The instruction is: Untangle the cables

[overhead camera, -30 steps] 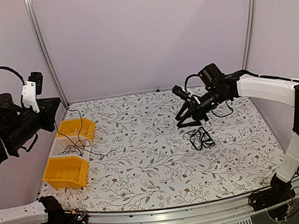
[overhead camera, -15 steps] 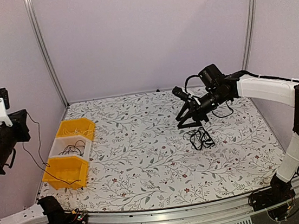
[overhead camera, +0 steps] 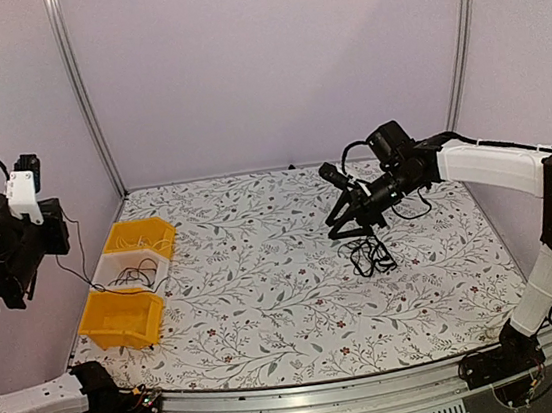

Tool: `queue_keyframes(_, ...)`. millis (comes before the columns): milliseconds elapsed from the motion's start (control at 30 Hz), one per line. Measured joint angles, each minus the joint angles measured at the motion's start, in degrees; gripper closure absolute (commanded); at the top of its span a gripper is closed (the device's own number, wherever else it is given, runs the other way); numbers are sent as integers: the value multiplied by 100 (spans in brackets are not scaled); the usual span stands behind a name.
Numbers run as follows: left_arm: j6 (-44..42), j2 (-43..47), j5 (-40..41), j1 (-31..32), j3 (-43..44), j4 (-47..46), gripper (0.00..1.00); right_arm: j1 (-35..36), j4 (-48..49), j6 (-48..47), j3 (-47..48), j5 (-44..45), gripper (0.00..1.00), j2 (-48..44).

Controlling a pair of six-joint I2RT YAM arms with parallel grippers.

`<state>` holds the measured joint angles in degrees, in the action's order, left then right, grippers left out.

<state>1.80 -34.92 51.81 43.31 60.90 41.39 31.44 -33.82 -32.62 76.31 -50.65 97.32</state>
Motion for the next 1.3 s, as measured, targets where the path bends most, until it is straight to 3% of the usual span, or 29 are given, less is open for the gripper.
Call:
queue_keyframes(367, 28, 190, 168, -87, -389, 352, 100, 0, -2, -24, -24, -2, 49, 4)
queue_keyframes(567, -105, 87, 31, -551, -944, 431, 100, 0, -2, -22, -24, -4, 49, 44)
queue_keyframes(900, -907, -328, -1738, -2833, -1808, -11, 100, 0, 0, -46, -87, 17, 50, 70)
queue_keyframes(1300, -1434, -577, -3338, -3088, -1871, 188, 100, 0, -177, -127, 9, 28, 51, 496)
